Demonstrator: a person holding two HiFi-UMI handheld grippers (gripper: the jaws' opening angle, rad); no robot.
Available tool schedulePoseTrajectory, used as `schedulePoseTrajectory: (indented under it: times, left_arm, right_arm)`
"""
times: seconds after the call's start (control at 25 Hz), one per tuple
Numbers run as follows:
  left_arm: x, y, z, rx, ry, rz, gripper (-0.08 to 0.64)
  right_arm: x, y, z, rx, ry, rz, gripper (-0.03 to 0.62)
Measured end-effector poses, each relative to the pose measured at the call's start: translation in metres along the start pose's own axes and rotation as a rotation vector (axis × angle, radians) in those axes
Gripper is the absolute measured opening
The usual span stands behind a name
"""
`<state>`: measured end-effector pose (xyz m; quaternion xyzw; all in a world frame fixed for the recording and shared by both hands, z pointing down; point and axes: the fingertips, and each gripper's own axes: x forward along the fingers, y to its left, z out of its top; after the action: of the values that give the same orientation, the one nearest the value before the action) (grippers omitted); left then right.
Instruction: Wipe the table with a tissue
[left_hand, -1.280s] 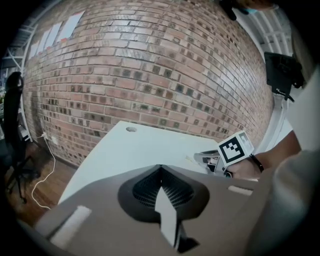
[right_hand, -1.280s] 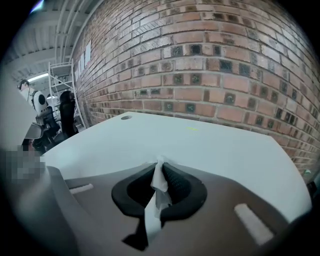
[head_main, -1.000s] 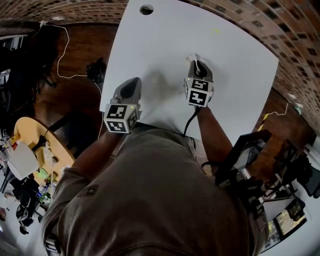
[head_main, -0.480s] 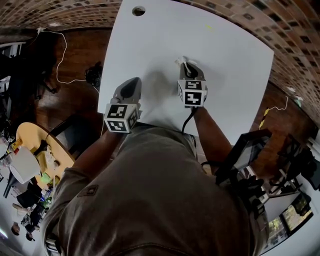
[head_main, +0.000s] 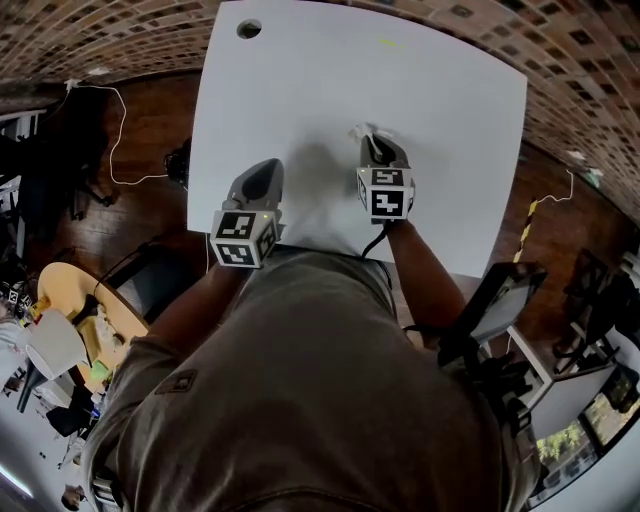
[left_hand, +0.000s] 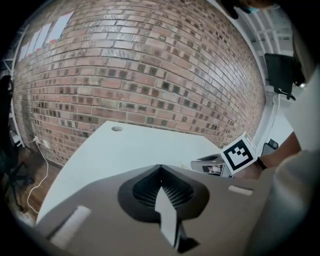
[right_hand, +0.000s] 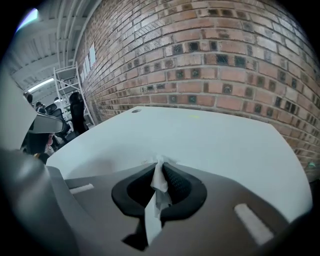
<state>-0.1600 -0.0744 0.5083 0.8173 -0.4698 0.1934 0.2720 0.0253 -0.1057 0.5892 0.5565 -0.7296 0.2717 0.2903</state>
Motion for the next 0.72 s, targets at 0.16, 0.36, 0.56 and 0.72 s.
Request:
schedulePoseTrajectory:
  times: [0.16,0.36,0.56,0.72]
  left_arm:
    - [-0.002,-0.011,0.0,0.013,-0.002,-0.02,0.002]
    - [-0.006,-0.019,0.001,0.015,-0.01,-0.028,0.002]
    - [-0.016,-0.016,-0.004,0.016,-0.011,-0.017,0.002]
    - [-0.023,-0.016,-0.008,0.023,-0.007,-0.015,0.002]
  right_arm:
    - [-0.015,-0.013,-0.011,0.014,0.003,-0.039,0.037]
    - [-0.025,-0.016,-0.021,0.024,0.007,-0.056,0.037]
    - [-0.028,0.011,-0.028,-0.002,0.007,-0.017,0.037]
    - [-0.032,0.039,-0.034,-0.024,0.006,0.037,0.037]
